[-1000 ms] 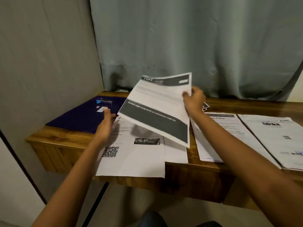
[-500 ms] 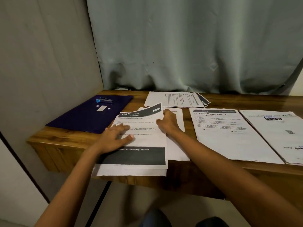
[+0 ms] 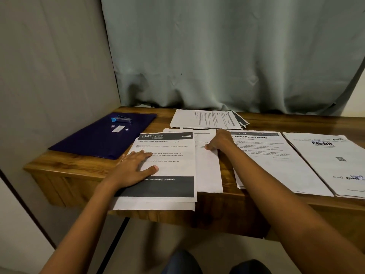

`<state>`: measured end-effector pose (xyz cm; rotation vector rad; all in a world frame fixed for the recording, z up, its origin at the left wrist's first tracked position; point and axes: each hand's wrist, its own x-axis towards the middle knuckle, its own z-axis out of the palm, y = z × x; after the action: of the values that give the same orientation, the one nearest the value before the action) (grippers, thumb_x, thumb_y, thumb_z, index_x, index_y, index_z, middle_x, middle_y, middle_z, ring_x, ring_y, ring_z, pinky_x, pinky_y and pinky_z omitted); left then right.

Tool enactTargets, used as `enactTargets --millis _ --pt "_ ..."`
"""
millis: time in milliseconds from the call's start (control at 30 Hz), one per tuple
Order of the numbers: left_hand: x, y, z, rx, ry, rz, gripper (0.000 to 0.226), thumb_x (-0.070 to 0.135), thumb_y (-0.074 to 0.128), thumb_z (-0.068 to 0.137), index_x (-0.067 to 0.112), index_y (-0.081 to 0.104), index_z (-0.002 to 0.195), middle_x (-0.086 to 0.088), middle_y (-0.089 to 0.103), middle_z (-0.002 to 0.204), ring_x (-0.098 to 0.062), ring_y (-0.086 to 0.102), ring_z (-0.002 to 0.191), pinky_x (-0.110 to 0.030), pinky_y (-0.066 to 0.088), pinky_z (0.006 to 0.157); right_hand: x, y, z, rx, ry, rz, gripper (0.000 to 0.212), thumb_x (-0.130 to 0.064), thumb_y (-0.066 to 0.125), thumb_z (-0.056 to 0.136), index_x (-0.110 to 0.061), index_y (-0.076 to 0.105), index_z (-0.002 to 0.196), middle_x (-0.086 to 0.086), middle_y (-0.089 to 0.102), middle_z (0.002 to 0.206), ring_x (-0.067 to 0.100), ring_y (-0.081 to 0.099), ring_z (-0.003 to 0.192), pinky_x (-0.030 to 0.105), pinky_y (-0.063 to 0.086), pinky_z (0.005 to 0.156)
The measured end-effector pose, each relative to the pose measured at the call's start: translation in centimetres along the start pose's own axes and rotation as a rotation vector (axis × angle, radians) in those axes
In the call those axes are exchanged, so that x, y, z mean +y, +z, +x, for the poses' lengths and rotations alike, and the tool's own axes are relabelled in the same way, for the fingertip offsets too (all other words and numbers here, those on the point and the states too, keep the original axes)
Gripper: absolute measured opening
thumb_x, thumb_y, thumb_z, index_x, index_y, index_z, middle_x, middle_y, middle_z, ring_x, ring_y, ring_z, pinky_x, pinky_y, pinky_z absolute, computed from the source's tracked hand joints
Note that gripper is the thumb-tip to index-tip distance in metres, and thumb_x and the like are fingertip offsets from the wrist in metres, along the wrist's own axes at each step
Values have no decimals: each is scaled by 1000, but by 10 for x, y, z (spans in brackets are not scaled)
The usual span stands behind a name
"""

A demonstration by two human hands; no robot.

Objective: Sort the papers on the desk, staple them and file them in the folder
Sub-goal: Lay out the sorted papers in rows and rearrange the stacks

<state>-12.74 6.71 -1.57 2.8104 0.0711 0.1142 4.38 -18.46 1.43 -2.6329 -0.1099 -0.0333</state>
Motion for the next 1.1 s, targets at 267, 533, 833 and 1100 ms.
enactTargets --millis 267,533,833,1100 --pt "5 -5 -3 10 27 -2 68 61 44 90 28 30 147 1 29 155 -20 24 142 -42 14 116 5 4 0 224 84 275 30 -15 73 81 -3 60 105 14 64 110 30 62 97 30 46 69" --pt "10 -7 -7 15 16 12 65 54 47 91 25 31 148 0 30 154 -19 25 141 -39 17 115 8 -45 5 533 -89 483 13 -9 55 88 0 62 93 19 66 100 34 60 92 30 40 71" --pt "6 -9 -6 -28 -17 -19 73 67 45 86 26 33 146 1 31 154 -19 27 141 -41 19 116 35 -141 17 970 -107 828 6 -14 48 95 -11 52 97 8 61 102 18 57 90 28 49 80" --pt "17 -14 -19 287 -125 -506 62 57 23 95 21 41 142 -6 37 150 -26 35 136 -37 27 107 26 -115 -6 737 -44 772 4 -11 51 93 -10 54 94 5 56 95 18 52 85 23 39 69"
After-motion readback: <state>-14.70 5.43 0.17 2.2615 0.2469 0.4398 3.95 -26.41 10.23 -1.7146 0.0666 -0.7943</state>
